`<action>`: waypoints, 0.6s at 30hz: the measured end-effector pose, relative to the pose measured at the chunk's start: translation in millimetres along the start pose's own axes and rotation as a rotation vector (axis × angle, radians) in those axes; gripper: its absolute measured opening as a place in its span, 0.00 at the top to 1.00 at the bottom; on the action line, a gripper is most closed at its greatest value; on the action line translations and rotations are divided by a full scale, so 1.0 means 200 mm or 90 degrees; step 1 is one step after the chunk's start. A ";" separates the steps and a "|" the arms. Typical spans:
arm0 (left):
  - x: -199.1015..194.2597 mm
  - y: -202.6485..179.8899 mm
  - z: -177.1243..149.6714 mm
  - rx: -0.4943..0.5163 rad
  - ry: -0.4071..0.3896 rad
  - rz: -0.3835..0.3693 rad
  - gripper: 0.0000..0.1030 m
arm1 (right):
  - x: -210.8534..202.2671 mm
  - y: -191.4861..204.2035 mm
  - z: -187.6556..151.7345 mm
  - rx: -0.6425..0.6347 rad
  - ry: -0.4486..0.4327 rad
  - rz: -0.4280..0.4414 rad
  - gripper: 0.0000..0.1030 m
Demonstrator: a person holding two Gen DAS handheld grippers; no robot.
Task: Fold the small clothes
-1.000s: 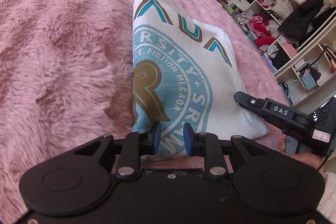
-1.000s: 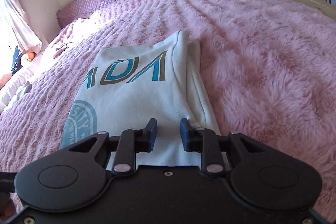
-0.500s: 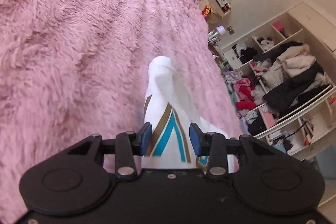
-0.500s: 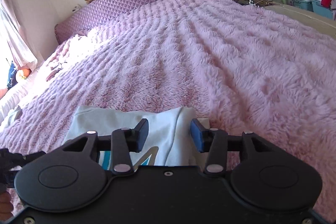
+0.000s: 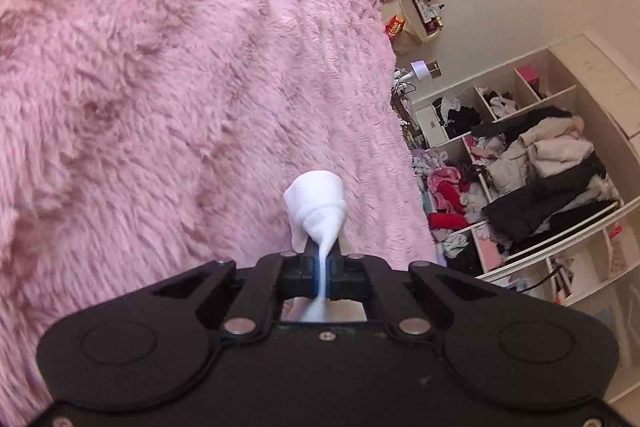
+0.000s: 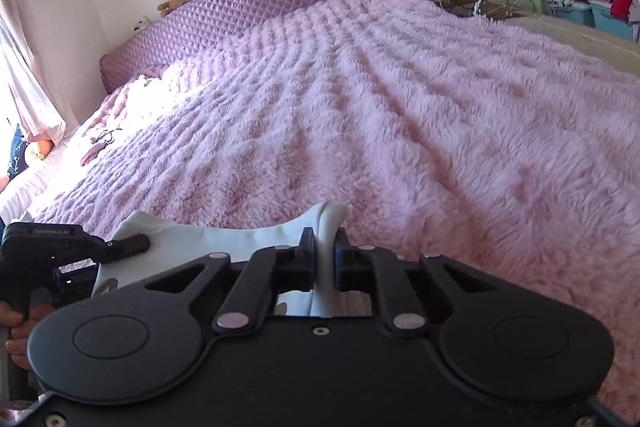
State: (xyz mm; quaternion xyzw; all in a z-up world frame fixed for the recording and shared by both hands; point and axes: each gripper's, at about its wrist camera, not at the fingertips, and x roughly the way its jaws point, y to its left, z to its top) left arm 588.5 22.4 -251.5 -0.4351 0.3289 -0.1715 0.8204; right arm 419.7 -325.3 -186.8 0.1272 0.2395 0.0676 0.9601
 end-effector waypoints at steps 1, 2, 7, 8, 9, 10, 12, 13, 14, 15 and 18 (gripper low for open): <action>0.04 -0.02 0.01 0.028 0.006 0.018 1.00 | 0.01 0.00 0.01 -0.004 -0.001 -0.008 0.94; 0.07 -0.01 0.02 0.028 0.013 0.033 0.99 | 0.05 0.00 0.01 -0.003 0.011 -0.021 0.94; 0.20 0.06 0.05 0.018 0.050 0.082 0.88 | 0.17 -0.14 -0.06 0.067 0.076 -0.030 0.93; 0.19 0.06 0.06 0.011 0.052 0.077 0.88 | 0.16 -0.16 -0.06 0.082 0.079 -0.024 0.90; 0.17 0.05 0.09 0.000 0.057 0.071 0.87 | 0.14 -0.16 -0.05 0.090 0.078 -0.020 0.87; 0.14 0.04 0.10 0.001 0.052 0.071 0.81 | 0.11 -0.15 -0.03 0.089 0.073 -0.026 0.78; 0.03 -0.02 0.11 0.032 0.033 0.082 0.75 | 0.02 -0.12 -0.02 0.076 0.059 -0.027 0.66; -0.03 -0.05 0.10 0.050 0.027 0.079 0.74 | -0.05 -0.09 -0.01 0.060 0.049 -0.023 0.65; -0.10 -0.09 0.07 0.070 0.030 0.071 0.73 | -0.12 -0.06 -0.02 0.047 0.042 -0.012 0.65; -0.17 -0.13 0.02 0.094 0.037 0.059 0.73 | -0.20 -0.04 -0.03 0.038 0.039 0.009 0.65; -0.39 -0.25 -0.18 0.156 0.053 0.039 0.72 | -0.41 0.05 -0.11 -0.003 0.046 0.054 0.64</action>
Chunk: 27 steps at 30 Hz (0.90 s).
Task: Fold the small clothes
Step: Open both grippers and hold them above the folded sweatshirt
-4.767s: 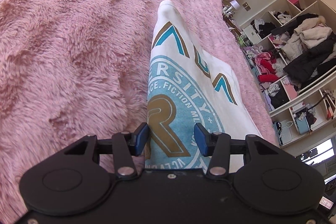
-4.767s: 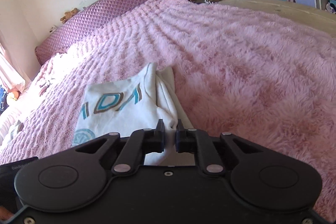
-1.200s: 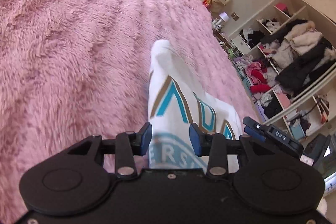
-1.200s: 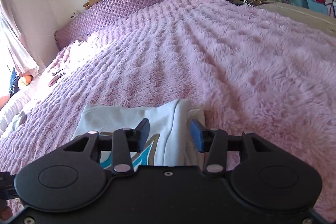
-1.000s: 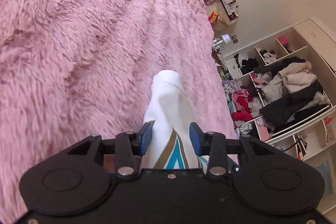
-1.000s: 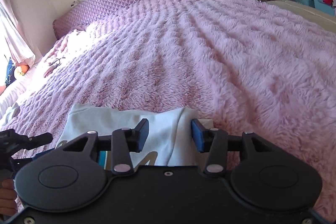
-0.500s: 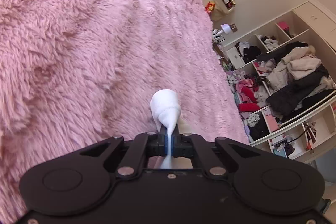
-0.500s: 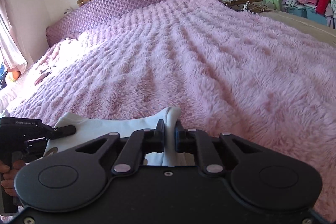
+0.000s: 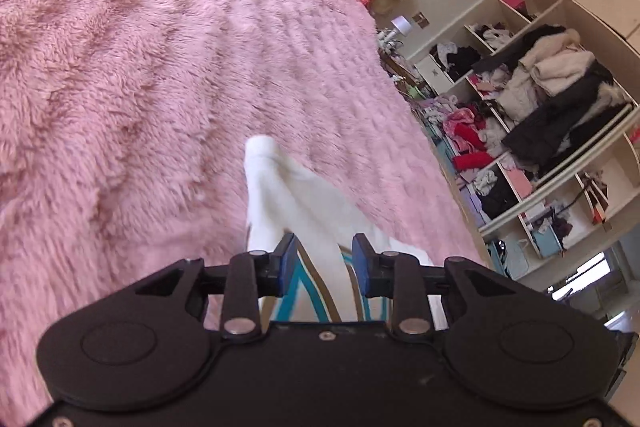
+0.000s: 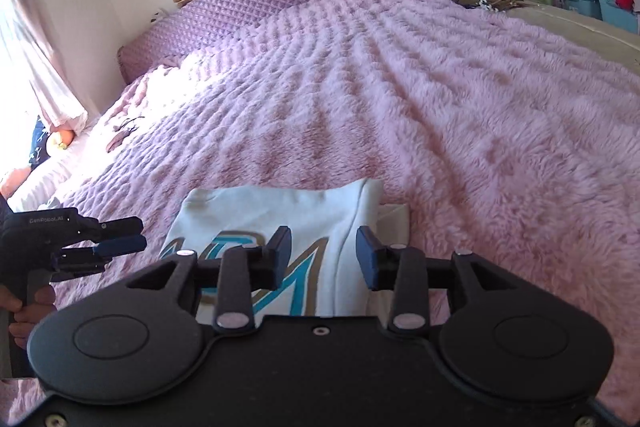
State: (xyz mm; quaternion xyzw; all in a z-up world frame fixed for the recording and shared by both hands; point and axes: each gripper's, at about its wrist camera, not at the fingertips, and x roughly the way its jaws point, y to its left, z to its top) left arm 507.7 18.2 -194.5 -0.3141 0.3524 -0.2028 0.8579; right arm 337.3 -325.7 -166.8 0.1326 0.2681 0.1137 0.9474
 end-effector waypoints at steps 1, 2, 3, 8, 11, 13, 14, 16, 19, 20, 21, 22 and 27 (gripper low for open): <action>-0.07 -0.04 -0.08 0.013 -0.001 -0.003 0.72 | -0.06 0.04 -0.05 -0.018 0.009 0.018 0.64; -0.11 -0.07 -0.14 0.023 0.002 -0.006 0.72 | -0.11 0.07 -0.10 -0.030 0.014 0.031 0.64; -0.16 -0.11 -0.24 0.032 0.015 -0.016 0.72 | -0.14 0.09 -0.14 -0.036 0.021 0.038 0.64; -0.16 -0.14 -0.56 -0.002 0.077 -0.020 0.72 | -0.20 0.08 -0.31 -0.031 0.055 0.015 0.65; -0.10 -0.07 -0.63 -0.027 0.083 -0.007 0.72 | -0.16 0.00 -0.39 -0.028 0.063 -0.014 0.73; -0.07 -0.02 -0.64 -0.053 0.089 0.004 0.80 | -0.17 -0.04 -0.40 -0.016 0.060 -0.006 0.73; -0.07 -0.02 -0.64 -0.067 0.089 0.006 0.82 | -0.18 -0.04 -0.39 -0.006 0.063 -0.016 0.73; -0.14 -0.05 -0.62 -0.070 0.077 0.005 0.84 | -0.23 -0.04 -0.36 0.015 0.061 -0.031 0.72; -0.29 -0.16 -0.63 -0.018 0.037 0.015 0.73 | -0.39 0.01 -0.35 0.018 0.018 -0.023 0.69; -0.34 -0.19 -0.65 -0.012 0.031 0.000 0.72 | -0.44 0.03 -0.36 0.016 0.010 -0.008 0.68; -0.37 -0.21 -0.68 -0.013 0.035 -0.011 0.72 | -0.47 0.06 -0.37 0.012 0.006 0.002 0.68; -0.39 -0.21 -0.70 -0.015 0.038 -0.010 0.72 | -0.51 0.08 -0.39 0.004 0.004 0.010 0.66; -0.32 -0.18 -0.87 -0.015 0.092 0.027 0.71 | -0.50 0.10 -0.52 -0.030 0.060 -0.004 0.62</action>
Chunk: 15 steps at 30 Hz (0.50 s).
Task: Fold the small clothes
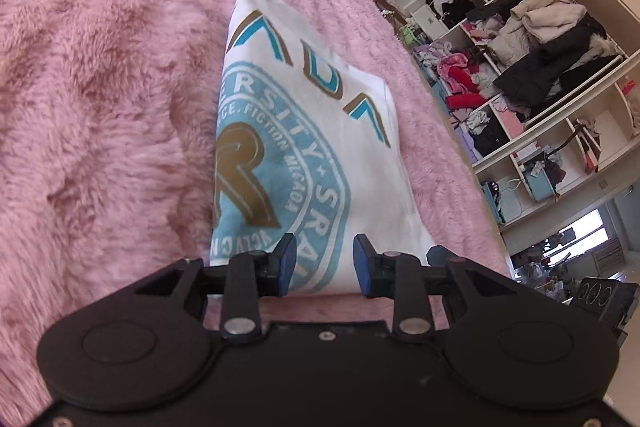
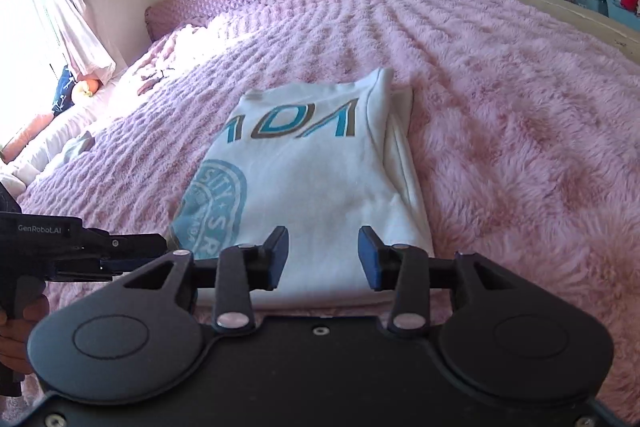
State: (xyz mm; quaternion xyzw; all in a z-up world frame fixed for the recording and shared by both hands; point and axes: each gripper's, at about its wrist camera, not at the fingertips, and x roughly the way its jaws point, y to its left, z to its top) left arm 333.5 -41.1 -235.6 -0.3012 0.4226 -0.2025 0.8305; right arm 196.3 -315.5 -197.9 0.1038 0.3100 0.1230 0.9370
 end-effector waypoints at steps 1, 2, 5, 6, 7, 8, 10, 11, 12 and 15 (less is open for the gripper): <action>0.01 0.02 -0.02 -0.001 0.003 0.013 0.71 | 0.02 -0.02 -0.03 0.005 0.012 -0.014 0.63; 0.03 0.05 -0.04 -0.011 0.005 0.010 0.71 | 0.04 -0.04 -0.06 0.003 0.021 -0.029 0.64; 0.05 0.12 -0.08 -0.017 -0.002 -0.010 0.69 | 0.07 -0.11 -0.14 -0.004 0.020 -0.026 0.68; 0.04 0.14 -0.09 -0.016 -0.002 -0.015 0.69 | 0.07 -0.12 -0.15 0.004 0.014 -0.020 0.68; 0.04 0.15 -0.09 -0.019 -0.001 -0.018 0.69 | 0.07 -0.13 -0.15 0.013 0.012 -0.018 0.68; 0.02 0.15 -0.08 -0.024 0.003 -0.024 0.70 | 0.06 -0.13 -0.15 0.016 0.012 -0.018 0.67; -0.03 0.15 -0.05 -0.037 0.013 -0.035 0.71 | 0.05 -0.12 -0.12 0.030 0.018 -0.014 0.66; -0.07 0.14 -0.02 -0.035 0.009 -0.047 0.69 | 0.03 -0.12 -0.09 0.039 0.014 -0.004 0.63; -0.10 0.14 0.01 -0.027 -0.003 -0.055 0.68 | 0.01 -0.13 -0.07 0.047 0.001 0.012 0.62; -0.17 0.15 0.15 -0.004 -0.049 -0.043 0.60 | -0.01 -0.20 0.06 0.079 -0.041 0.045 0.47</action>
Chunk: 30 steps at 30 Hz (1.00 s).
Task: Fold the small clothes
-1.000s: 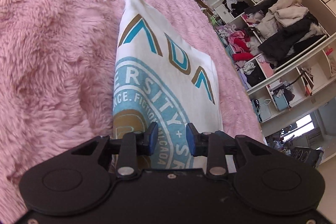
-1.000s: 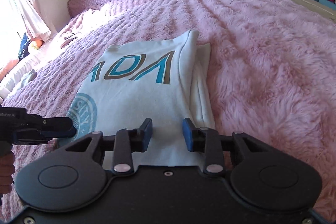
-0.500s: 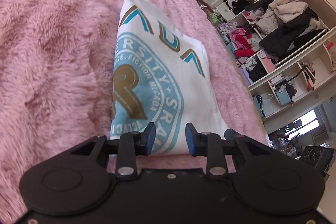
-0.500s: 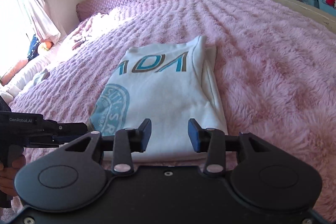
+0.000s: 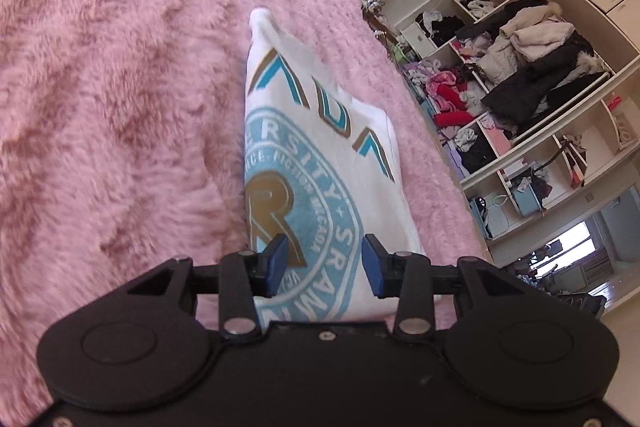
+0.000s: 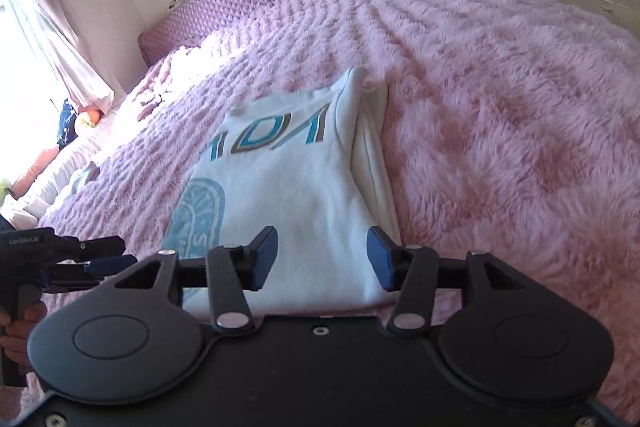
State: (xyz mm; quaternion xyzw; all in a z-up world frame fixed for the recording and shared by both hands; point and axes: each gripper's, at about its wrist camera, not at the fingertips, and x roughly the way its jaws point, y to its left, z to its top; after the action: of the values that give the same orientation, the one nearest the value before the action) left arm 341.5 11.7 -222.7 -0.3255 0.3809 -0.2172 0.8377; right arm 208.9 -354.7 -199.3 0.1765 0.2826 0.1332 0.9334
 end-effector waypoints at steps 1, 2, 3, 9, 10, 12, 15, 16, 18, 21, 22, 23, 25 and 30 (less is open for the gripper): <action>0.01 0.03 0.05 -0.007 -0.005 0.001 0.60 | 0.03 -0.04 0.05 0.020 -0.001 0.016 0.45; 0.02 0.07 0.09 -0.022 -0.005 0.000 0.60 | 0.06 -0.08 0.10 0.039 -0.001 0.030 0.45; 0.05 0.11 0.12 -0.040 -0.001 -0.007 0.60 | 0.10 -0.12 0.14 0.056 0.001 0.042 0.45; 0.27 0.29 0.25 -0.127 0.075 -0.030 0.57 | 0.39 -0.36 0.24 0.213 0.065 0.123 0.44; 0.30 0.31 0.26 -0.139 0.080 -0.037 0.56 | 0.42 -0.38 0.23 0.218 0.068 0.122 0.44; 0.36 0.35 0.28 -0.170 0.086 -0.058 0.56 | 0.48 -0.40 0.22 0.222 0.073 0.124 0.44; 0.47 0.40 0.33 -0.217 0.114 -0.101 0.50 | 0.56 -0.41 0.23 0.245 0.084 0.179 0.43; 0.51 0.41 0.35 -0.233 0.125 -0.112 0.47 | 0.59 -0.41 0.24 0.252 0.086 0.205 0.39; 0.58 0.42 0.39 -0.257 0.144 -0.131 0.45 | 0.65 -0.38 0.26 0.252 0.095 0.231 0.26; 0.67 0.42 0.44 -0.269 0.159 -0.158 0.43 | 0.76 -0.32 0.28 0.232 0.113 0.236 0.24; 0.70 0.41 0.45 -0.269 0.161 -0.165 0.43 | 0.78 -0.31 0.29 0.225 0.117 0.239 0.24; 0.73 0.41 0.45 -0.270 0.160 -0.170 0.42 | 0.81 -0.30 0.29 0.219 0.120 0.242 0.24; 0.76 0.41 0.44 -0.276 0.154 -0.176 0.42 | 0.85 -0.28 0.29 0.211 0.121 0.242 0.24; 0.76 0.40 0.43 -0.268 0.144 -0.175 0.42 | 0.89 -0.25 0.28 0.184 0.124 0.231 0.24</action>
State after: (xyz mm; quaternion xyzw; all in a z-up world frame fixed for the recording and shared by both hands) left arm 512.1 6.8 -311.8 -0.5148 0.4607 -0.2802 0.6665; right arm 391.6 -352.2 -261.5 0.3421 0.3513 0.2729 0.8277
